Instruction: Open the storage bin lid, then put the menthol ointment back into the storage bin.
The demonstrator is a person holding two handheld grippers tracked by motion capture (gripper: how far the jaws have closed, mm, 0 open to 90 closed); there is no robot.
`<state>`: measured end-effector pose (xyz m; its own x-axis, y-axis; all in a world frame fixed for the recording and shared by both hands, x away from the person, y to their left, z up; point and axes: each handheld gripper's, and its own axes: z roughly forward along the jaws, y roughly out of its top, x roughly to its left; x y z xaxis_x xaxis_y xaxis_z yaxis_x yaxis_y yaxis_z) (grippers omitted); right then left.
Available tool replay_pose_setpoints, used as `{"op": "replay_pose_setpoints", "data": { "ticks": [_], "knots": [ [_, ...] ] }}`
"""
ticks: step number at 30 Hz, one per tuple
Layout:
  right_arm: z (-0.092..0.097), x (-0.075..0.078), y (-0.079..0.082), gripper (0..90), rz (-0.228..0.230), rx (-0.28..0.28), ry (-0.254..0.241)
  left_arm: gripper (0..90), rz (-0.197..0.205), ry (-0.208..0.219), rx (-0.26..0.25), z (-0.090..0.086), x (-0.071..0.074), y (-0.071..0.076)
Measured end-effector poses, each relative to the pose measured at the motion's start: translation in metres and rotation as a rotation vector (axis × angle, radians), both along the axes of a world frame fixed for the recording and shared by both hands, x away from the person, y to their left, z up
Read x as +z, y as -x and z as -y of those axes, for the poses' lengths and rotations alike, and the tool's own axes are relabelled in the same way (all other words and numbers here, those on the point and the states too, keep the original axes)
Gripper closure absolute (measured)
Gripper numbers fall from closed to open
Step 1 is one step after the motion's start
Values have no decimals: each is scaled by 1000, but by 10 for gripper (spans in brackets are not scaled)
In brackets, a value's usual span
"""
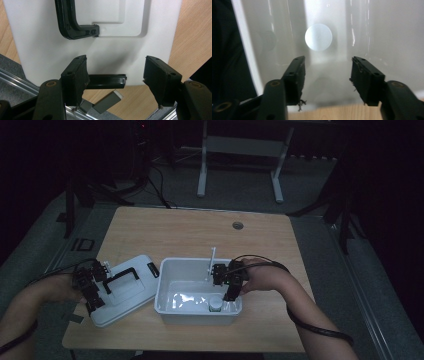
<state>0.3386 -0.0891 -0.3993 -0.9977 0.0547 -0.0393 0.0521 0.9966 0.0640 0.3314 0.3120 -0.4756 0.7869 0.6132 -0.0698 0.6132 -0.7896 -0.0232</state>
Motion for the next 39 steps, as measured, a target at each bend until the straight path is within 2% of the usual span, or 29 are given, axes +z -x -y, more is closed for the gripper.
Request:
{"op": "replay_pose_setpoints", "data": {
  "ticks": [7,9,14,18,23,27,29,31,39],
  "knots": [
    [27,17,-2,361,44,-46,-32,354,10,-1,3,0,0,-1],
    [40,22,-4,321,58,-79,-44,355,13,-2,3,0,0,-1],
    [57,22,-4,285,77,-103,-49,354,17,-4,8,-1,4,-2],
    [73,15,-4,245,77,-130,-47,354,17,-7,7,0,5,-2],
    [95,1,-6,194,51,-184,-52,355,16,-9,11,-1,5,-2],
    [104,-9,-6,133,38,-174,-42,354,16,-8,13,-2,4,-2],
    [111,-16,-6,134,31,-188,-61,354,16,-10,12,-2,3,-2],
    [122,-29,-5,125,60,-179,-54,354,19,-8,15,-3,3,-3],
    [146,-49,-6,127,49,-238,-48,363,25,-13,33,-8,5,-10]
  ]
}}
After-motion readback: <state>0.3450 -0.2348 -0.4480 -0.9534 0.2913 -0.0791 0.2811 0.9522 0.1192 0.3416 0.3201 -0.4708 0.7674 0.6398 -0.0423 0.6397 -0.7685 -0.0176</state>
